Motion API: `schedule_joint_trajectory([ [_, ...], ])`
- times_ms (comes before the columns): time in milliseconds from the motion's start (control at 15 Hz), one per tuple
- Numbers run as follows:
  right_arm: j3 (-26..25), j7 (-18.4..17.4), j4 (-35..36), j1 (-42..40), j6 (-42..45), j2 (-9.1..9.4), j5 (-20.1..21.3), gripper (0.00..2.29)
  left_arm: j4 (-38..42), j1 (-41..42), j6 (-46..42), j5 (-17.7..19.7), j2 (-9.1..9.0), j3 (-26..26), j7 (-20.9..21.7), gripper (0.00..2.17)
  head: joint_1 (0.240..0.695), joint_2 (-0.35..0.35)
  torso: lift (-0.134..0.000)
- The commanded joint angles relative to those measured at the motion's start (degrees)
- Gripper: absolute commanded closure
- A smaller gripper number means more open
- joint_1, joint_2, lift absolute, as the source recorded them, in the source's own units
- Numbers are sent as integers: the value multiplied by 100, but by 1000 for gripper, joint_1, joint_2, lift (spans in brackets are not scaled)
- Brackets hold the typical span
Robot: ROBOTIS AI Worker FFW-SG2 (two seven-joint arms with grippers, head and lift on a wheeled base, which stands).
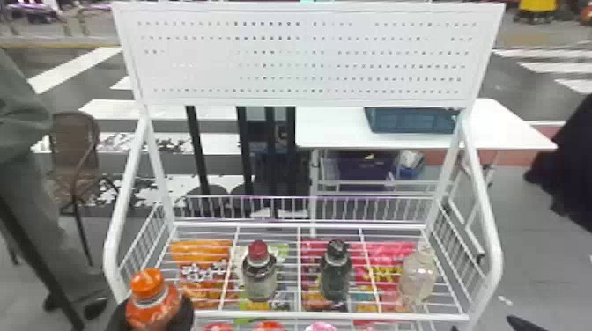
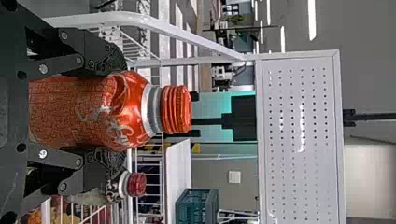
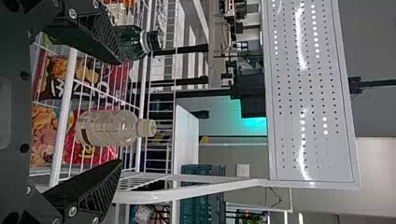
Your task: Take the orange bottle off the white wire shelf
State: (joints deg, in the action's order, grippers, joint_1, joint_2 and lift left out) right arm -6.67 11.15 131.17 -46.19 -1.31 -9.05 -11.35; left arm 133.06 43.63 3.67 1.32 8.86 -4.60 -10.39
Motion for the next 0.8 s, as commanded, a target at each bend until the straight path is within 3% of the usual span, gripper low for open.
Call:
schedule_joint_trajectory([
  [0,-18,-8,49,-39,12,-9,-17,147,-8,-13,-2,0,-7,30,2,974,499,0,0],
  [733,-27,1,58,-39,12,18,-17,147,-43,-92,-20,-97,-59,30,-7,974,499,0,0],
])
